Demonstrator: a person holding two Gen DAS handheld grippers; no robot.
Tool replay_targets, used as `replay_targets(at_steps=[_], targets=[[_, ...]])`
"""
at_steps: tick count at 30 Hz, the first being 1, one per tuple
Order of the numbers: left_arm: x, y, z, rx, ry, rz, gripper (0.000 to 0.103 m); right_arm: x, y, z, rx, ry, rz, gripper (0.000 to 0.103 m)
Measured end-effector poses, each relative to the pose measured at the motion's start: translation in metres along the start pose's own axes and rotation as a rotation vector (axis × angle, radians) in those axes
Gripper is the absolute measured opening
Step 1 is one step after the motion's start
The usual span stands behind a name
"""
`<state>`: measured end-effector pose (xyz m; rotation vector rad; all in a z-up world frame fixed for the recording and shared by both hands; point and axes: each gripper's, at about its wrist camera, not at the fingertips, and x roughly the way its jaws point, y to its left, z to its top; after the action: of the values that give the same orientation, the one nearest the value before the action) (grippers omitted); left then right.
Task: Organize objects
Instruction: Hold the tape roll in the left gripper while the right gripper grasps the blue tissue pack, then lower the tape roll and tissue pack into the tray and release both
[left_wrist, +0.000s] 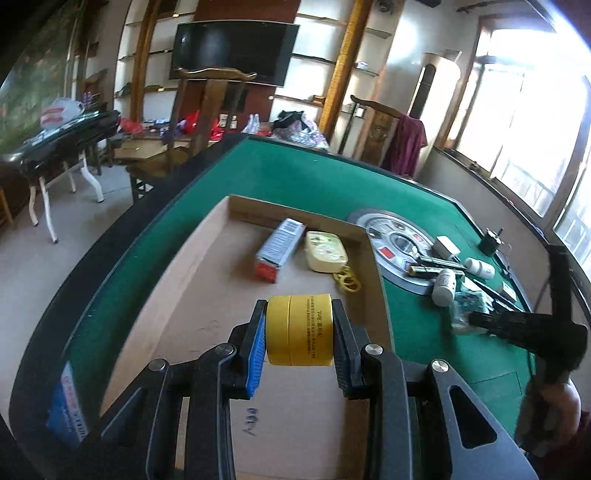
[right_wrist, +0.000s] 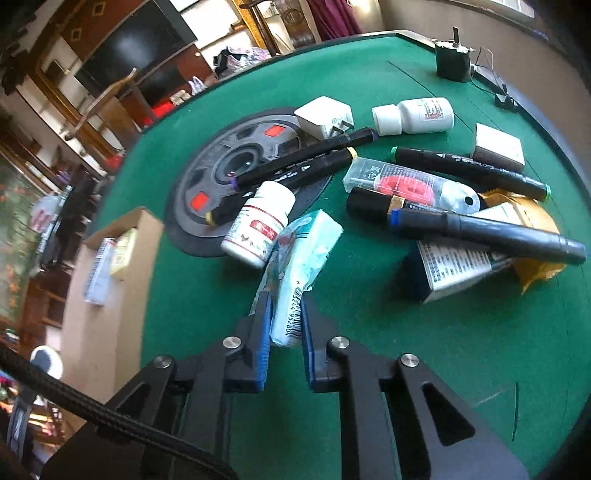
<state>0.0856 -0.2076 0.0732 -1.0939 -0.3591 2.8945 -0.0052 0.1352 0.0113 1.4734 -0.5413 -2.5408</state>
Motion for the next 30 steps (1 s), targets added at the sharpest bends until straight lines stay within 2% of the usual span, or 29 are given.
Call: replay_targets(at_steps=[5,7,13,20,25,30], targets=[[-0.008,0.012,0.006,-0.006,-0.028,0.046,0.028,-0.006,0.015,0.001,-0.009,-0.02,0.063,0.011],[-0.008,0.017,0.011,-0.007,-0.025,0.061,0.028,-0.013,0.022,0.001,-0.01,-0.03,0.117,0.011],[0.013,0.023,0.037,0.043,0.003,0.123,0.028,-0.026,0.075,0.007,-0.124,-0.036,0.197,0.011],[0.066,0.021,0.069,0.12,0.068,0.139,0.028,0.016,0.138,0.008,-0.202,0.069,0.276,0.012],[0.108,0.025,0.081,0.122,0.146,0.141,0.028,0.054,0.167,0.003,-0.25,0.142,0.272,0.012],[0.146,0.029,0.082,0.158,0.196,0.209,0.028,0.088,0.185,-0.007,-0.271,0.205,0.261,0.012]])
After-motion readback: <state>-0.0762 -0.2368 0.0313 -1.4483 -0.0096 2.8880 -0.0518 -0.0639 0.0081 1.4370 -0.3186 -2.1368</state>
